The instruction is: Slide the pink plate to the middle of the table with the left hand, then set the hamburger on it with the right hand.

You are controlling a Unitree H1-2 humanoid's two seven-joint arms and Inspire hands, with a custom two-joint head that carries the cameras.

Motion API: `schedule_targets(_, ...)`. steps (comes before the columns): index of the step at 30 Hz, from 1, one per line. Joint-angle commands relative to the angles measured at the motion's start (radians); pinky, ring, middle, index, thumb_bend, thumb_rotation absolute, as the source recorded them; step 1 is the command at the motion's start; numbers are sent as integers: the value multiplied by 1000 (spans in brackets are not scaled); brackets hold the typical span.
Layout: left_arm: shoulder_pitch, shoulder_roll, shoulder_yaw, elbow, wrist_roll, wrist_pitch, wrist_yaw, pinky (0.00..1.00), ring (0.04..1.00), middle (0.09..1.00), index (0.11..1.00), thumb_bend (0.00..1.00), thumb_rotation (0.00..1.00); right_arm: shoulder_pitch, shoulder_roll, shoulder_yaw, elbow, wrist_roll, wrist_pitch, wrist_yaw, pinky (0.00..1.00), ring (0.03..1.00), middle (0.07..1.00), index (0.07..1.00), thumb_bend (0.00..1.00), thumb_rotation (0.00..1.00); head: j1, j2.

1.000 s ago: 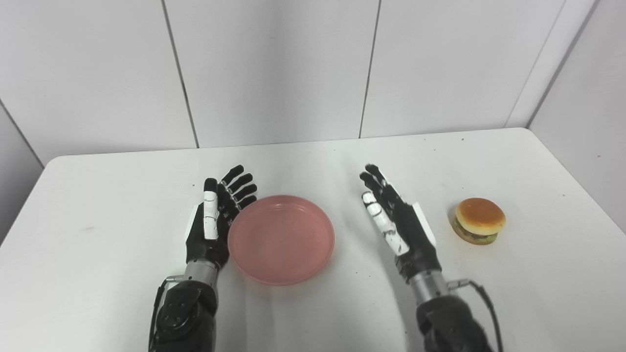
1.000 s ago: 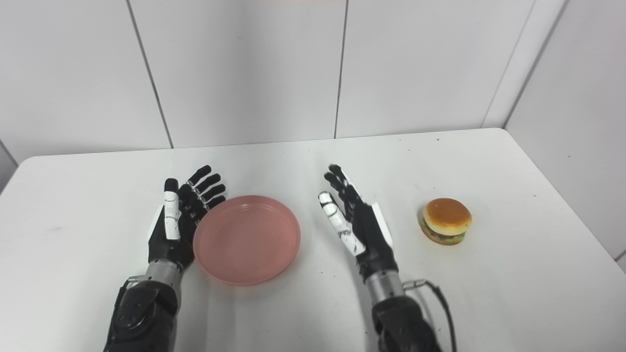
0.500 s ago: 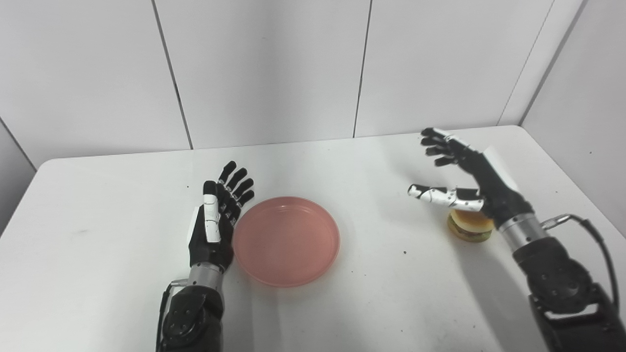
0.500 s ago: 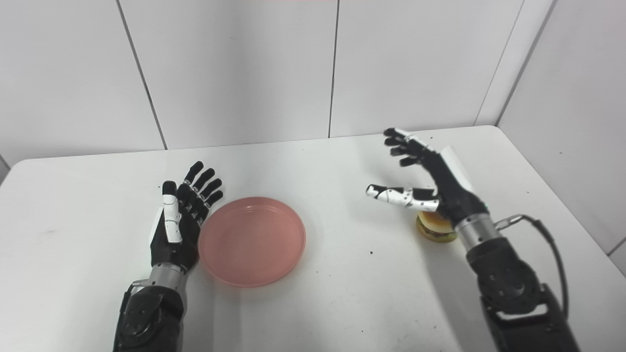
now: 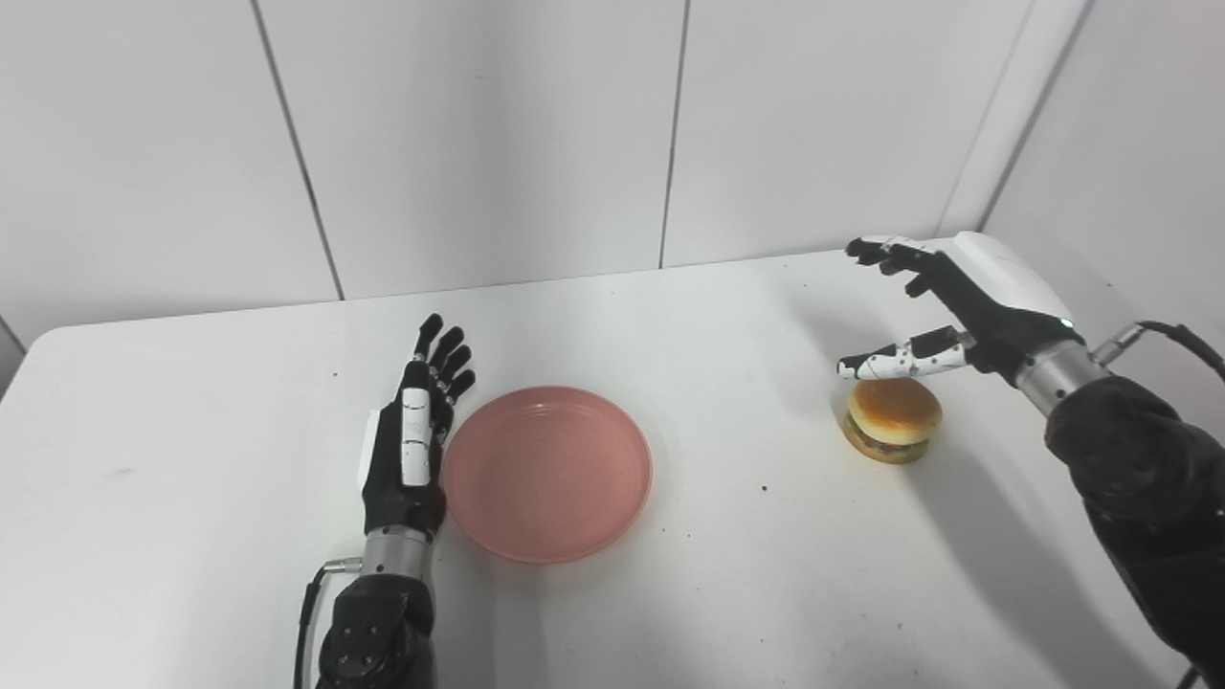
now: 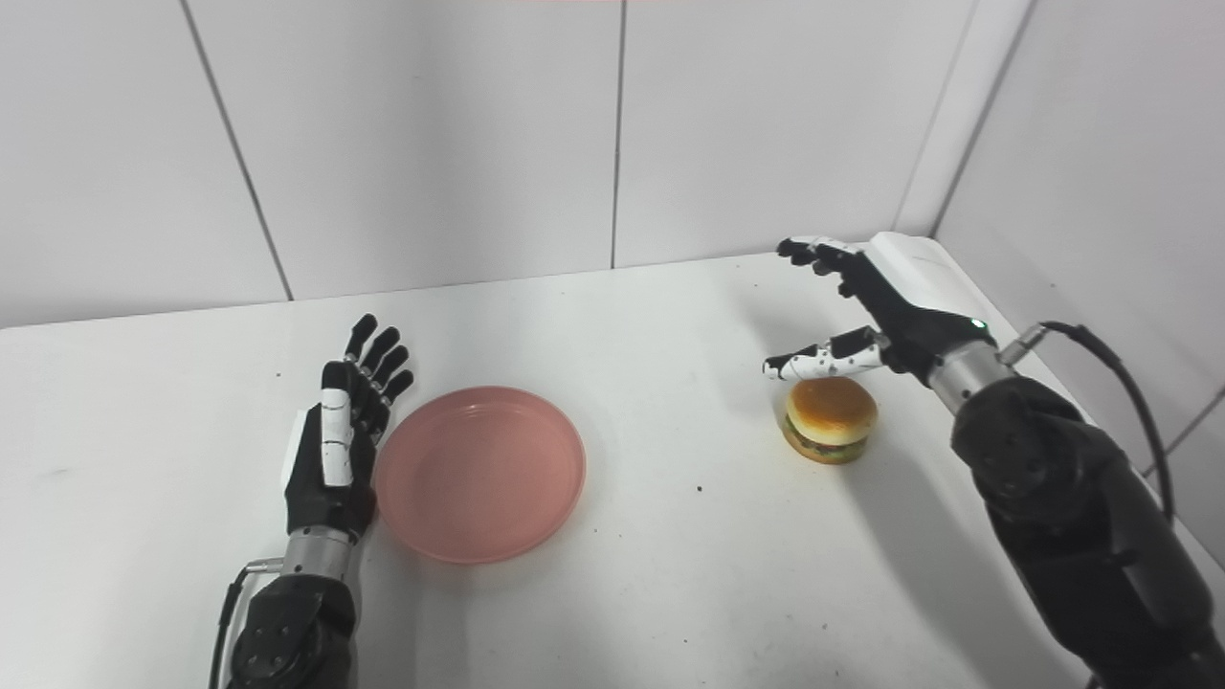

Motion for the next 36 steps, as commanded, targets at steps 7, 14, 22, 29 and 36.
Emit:
schedule_targets(7, 77, 33, -28, 16, 40, -16, 0, 899, 924, 927, 915, 709, 1000, -71, -73, 15, 33, -45, 7, 48, 709, 831, 862, 823, 906, 221, 15, 7)
schedule_targets(14, 82, 47, -42, 6, 45, -22, 3, 892, 916, 919, 911, 709, 1000, -60, -86, 11, 60, -37, -12, 45, 714, 836, 865, 832, 887, 249, 17, 13)
schedule_targets(22, 91, 35, -15, -90, -10, 0, -1, 888, 890, 908, 908, 775, 1000, -40, -85, -3, 79, -13, -45, 33, 710, 830, 873, 845, 877, 276, 17, 14)
schedule_targets(29, 81, 26, 8, -152, -10, 11, 38, 833, 851, 860, 864, 827, 986, -42, -77, -3, 63, -12, -22, 43, 719, 841, 882, 848, 877, 288, 17, 14)
schedule_targets(36, 79, 28, 26, -158, -13, 40, 55, 821, 844, 851, 844, 817, 955, -43, -80, 0, 58, -8, -17, 54, 729, 847, 883, 853, 872, 288, 15, 15)
